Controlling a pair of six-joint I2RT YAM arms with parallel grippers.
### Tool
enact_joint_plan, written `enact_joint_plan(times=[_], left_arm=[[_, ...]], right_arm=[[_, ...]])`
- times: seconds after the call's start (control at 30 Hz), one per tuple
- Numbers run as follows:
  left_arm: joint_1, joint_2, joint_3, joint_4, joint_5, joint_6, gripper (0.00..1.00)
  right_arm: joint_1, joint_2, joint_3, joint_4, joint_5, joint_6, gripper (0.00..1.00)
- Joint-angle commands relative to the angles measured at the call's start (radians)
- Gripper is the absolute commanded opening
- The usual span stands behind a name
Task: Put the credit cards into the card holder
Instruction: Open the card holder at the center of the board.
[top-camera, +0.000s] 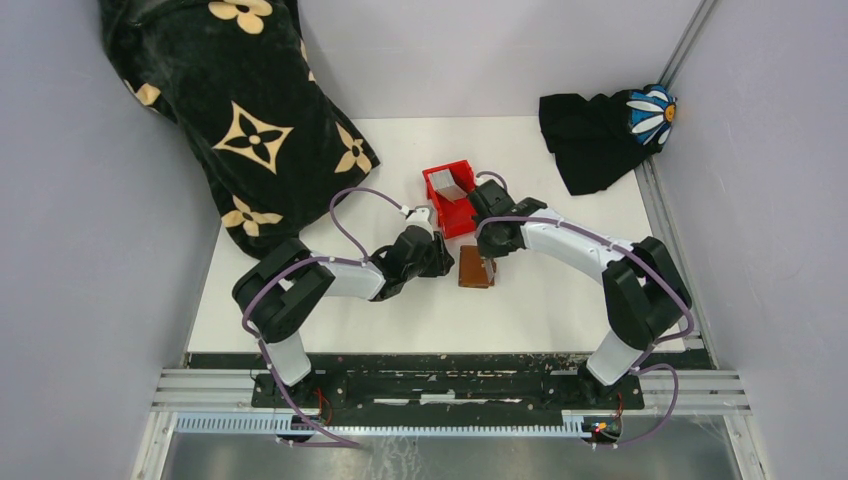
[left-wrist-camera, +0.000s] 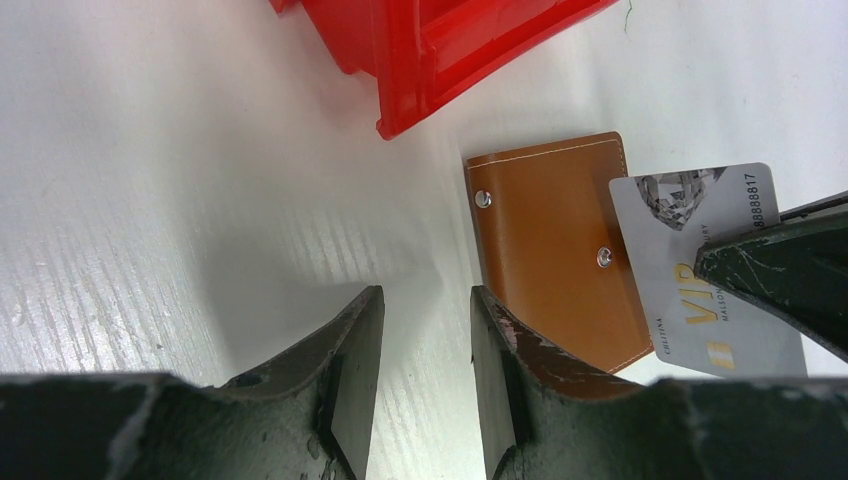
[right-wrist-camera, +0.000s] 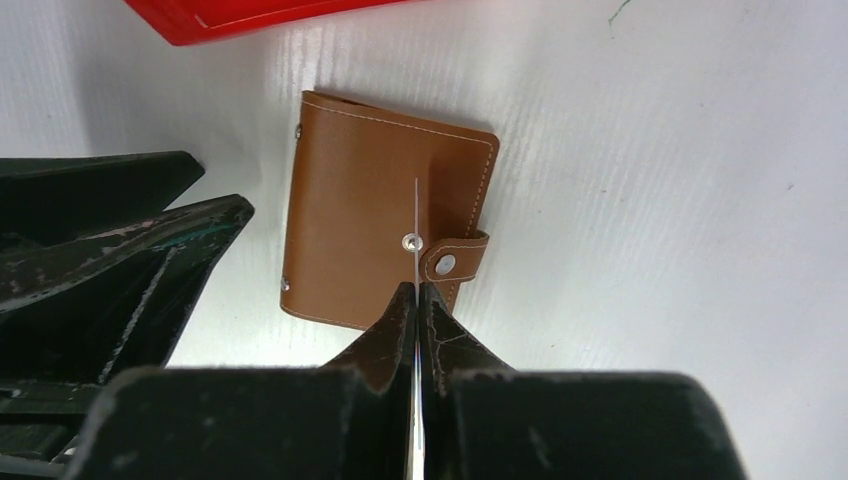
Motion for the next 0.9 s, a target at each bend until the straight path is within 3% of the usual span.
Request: enact_joint_plan(times=[0.0,0.5,0.87], left_arm=[[-0.007,0.027,0.002,-0.054,-0.013,0.036,0.45],[-0.011,0.032,0.01,-0.059,-0.01,0.038,0.45],[-0.012,0.037,0.014,-0.057,0.009,0.052,0.44]], right_arm=[[-0.024,-0.037,-0.023,0.03,0.017,-0.009,0.01],[-0.096,-0.078,-0.105,0.065,-0.008,-0.013,0.01],[-0.196,-0.074,-0.211,0.226,-0.233,0.043,0.01]])
